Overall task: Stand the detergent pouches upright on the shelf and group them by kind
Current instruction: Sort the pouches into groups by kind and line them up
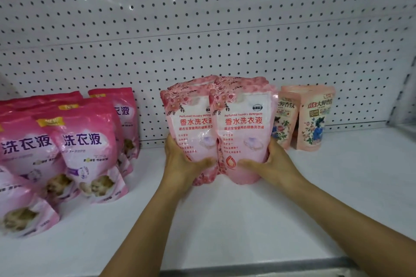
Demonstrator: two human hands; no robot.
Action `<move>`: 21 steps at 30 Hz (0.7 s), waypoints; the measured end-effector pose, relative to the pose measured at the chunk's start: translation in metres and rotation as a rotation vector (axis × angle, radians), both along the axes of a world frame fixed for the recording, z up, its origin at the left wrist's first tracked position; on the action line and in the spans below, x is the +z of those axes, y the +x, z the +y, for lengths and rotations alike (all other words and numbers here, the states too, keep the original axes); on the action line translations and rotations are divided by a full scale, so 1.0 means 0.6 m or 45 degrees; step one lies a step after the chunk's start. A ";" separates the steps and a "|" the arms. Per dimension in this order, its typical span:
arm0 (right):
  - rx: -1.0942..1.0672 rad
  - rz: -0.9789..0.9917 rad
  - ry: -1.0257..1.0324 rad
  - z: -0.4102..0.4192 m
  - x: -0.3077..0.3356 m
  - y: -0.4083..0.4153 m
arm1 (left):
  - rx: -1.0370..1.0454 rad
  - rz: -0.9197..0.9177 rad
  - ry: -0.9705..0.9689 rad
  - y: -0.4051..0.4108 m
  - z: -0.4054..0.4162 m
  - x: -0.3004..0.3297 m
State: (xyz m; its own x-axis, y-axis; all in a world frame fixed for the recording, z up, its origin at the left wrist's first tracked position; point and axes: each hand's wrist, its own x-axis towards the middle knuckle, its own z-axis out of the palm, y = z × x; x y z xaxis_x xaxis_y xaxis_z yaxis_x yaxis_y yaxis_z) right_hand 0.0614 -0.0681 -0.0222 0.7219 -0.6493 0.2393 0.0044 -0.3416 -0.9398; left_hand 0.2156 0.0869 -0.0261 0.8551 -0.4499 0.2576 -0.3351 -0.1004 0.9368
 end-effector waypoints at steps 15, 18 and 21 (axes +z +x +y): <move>-0.312 -0.033 -0.374 -0.118 0.057 -0.130 | 0.019 -1.085 -0.149 -0.178 -0.007 0.073; -0.391 0.047 -0.574 -0.201 0.097 -0.141 | -0.442 -1.045 -0.020 -0.242 -0.075 0.087; -0.329 0.208 -0.895 -0.278 0.137 -0.128 | -0.527 -1.060 0.156 -0.266 -0.182 0.098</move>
